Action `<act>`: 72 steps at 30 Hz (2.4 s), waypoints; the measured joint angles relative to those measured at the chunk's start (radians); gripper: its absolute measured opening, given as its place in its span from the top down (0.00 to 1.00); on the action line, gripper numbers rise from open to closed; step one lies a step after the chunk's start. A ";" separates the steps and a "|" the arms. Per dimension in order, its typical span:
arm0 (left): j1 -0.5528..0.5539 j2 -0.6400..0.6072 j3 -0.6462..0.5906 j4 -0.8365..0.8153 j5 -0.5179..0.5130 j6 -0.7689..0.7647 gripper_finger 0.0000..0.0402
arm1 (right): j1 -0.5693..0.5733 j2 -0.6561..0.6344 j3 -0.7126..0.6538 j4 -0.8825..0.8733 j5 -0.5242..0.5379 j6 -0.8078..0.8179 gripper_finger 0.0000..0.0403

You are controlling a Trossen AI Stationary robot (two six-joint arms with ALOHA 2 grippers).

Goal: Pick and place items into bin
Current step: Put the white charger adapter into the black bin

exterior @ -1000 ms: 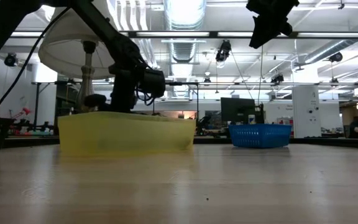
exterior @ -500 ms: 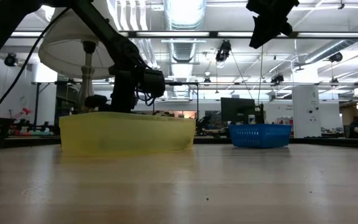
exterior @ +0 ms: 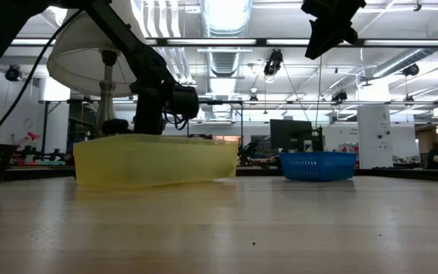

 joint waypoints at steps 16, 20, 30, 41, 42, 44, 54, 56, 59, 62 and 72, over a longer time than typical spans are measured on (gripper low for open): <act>-0.002 0.002 -0.002 0.002 -0.021 0.015 0.73 | 0.000 0.000 0.000 0.000 -0.001 0.000 0.81; -0.001 0.000 0.002 0.001 -0.017 0.025 0.73 | 0.000 0.000 0.000 0.000 -0.001 0.000 0.82; -0.031 -0.073 -0.006 -0.015 0.030 0.084 0.73 | 0.000 0.000 0.000 0.000 -0.001 0.000 0.83; -0.066 -0.136 0.006 -0.024 0.019 0.186 0.72 | 0.000 0.000 0.000 0.000 0.000 0.000 0.83; -0.071 -0.143 0.006 -0.026 0.025 0.203 0.72 | 0.000 0.000 0.000 0.000 0.000 0.000 0.83; -0.081 -0.153 0.006 -0.018 0.034 0.241 0.72 | 0.000 0.000 0.000 0.000 0.000 0.000 0.83; -0.157 -0.233 0.006 0.007 0.059 0.466 0.72 | 0.000 0.000 0.000 0.001 0.001 0.000 0.83; -0.172 -0.259 0.007 0.023 0.081 0.499 0.72 | 0.000 0.000 0.000 0.001 0.002 0.000 0.83; -0.200 -0.288 0.007 0.052 0.122 0.525 0.72 | 0.000 0.000 0.000 0.001 0.002 0.000 0.83; -0.228 -0.319 0.006 0.046 0.172 0.525 0.72 | 0.000 0.000 0.000 0.001 0.002 0.000 0.83; -0.378 -0.428 0.010 -0.014 0.341 0.533 0.72 | 0.000 0.000 0.006 0.000 0.003 0.000 0.83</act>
